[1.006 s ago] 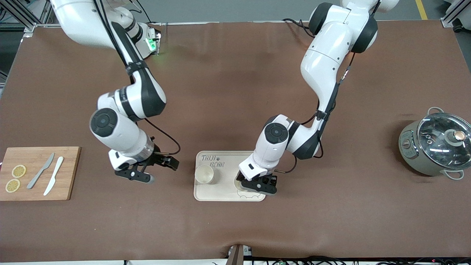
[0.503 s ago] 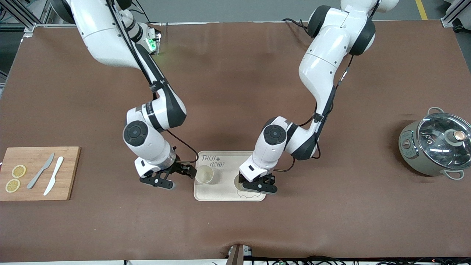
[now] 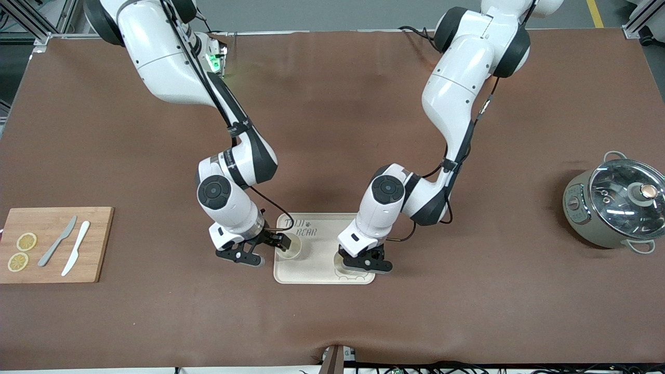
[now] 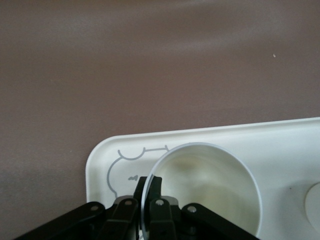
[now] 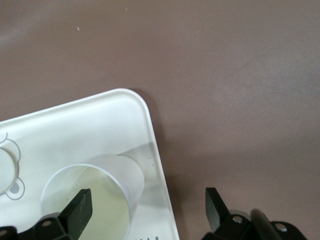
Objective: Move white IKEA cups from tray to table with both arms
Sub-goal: 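Close the left gripper and the right gripper on the two cups, then lift the cup with the left gripper while the right gripper lifts the other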
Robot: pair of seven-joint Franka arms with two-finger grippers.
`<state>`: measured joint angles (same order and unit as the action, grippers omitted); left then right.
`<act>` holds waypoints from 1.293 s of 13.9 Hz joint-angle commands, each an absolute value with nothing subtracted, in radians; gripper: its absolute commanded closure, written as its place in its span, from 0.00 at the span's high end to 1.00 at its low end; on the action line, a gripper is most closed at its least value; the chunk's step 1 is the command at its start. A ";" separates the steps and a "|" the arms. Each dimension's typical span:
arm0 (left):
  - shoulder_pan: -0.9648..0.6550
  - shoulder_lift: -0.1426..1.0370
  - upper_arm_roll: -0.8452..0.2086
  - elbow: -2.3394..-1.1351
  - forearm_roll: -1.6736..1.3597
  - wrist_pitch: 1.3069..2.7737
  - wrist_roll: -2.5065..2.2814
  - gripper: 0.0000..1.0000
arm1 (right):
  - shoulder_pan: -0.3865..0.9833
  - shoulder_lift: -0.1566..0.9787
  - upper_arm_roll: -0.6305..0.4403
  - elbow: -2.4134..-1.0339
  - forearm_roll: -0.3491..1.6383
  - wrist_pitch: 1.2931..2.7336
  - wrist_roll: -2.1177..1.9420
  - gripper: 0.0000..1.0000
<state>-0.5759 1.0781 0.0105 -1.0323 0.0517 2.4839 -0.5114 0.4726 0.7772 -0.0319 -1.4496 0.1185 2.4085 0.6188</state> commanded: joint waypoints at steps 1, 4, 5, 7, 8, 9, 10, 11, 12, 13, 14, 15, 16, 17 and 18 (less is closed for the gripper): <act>-0.566 0.961 0.018 -1.075 0.055 2.322 -0.520 0.00 | 0.489 0.802 -0.041 -1.419 0.126 2.407 0.629 1.00; -0.532 0.838 0.017 -1.078 0.055 2.078 -0.500 0.00 | 0.492 0.802 -0.041 -1.419 0.118 2.407 0.624 0.54; -0.520 0.798 0.017 -1.092 0.055 2.000 -0.488 0.00 | 0.494 0.802 -0.041 -1.419 0.118 2.405 0.626 0.38; -0.493 0.689 0.015 -1.197 0.055 1.965 -0.465 0.00 | 0.495 0.802 -0.041 -1.417 0.118 2.405 0.626 0.10; -0.471 0.617 0.012 -1.294 0.055 1.983 -0.437 0.00 | 0.502 0.802 -0.041 -1.416 0.118 2.405 0.632 0.00; -0.445 0.538 0.009 -1.404 0.051 2.024 -0.384 0.00 | 0.508 0.801 -0.041 -1.414 0.123 2.407 0.644 0.00; -0.421 0.459 0.009 -1.528 0.043 2.086 -0.326 0.00 | 0.511 0.799 -0.043 -1.414 0.118 2.407 0.659 0.00; -0.391 0.390 0.008 -1.645 0.041 2.161 -0.278 0.00 | 0.511 0.798 -0.043 -1.413 0.120 2.405 0.661 0.00; -0.362 0.332 0.003 -1.758 0.040 2.246 -0.229 0.00 | 0.509 0.798 -0.043 -1.395 0.126 2.393 0.666 0.00; -0.341 0.290 0.002 -1.852 0.037 2.322 -0.188 0.00 | 0.503 0.795 -0.043 -1.373 0.127 2.388 0.685 0.00; -0.321 0.261 0.002 -1.930 0.037 2.389 -0.146 0.00 | 0.496 0.787 -0.044 -1.365 0.127 2.384 0.695 0.00; -0.310 0.246 0.002 -1.994 0.037 2.458 -0.118 0.00 | 0.486 0.779 -0.046 -1.355 0.124 2.355 0.693 0.00; -0.298 0.241 0.000 -2.047 0.037 2.524 -0.100 0.00 | 0.462 0.779 -0.048 -1.324 0.123 2.306 0.690 0.00; -0.288 0.241 0.002 -2.099 0.037 2.599 -0.088 0.00 | 0.433 0.779 -0.046 -1.278 0.123 2.257 0.687 0.00; -0.288 0.244 0.002 -2.146 0.037 2.671 -0.080 0.00 | 0.410 0.779 -0.045 -1.246 0.123 2.214 0.663 0.00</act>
<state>-0.2987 0.2856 0.0144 -2.0187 0.0494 2.5465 -0.1096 0.4660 0.7859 -0.0577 -1.3163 0.1179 2.3001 0.6811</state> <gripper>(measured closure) 0.952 0.965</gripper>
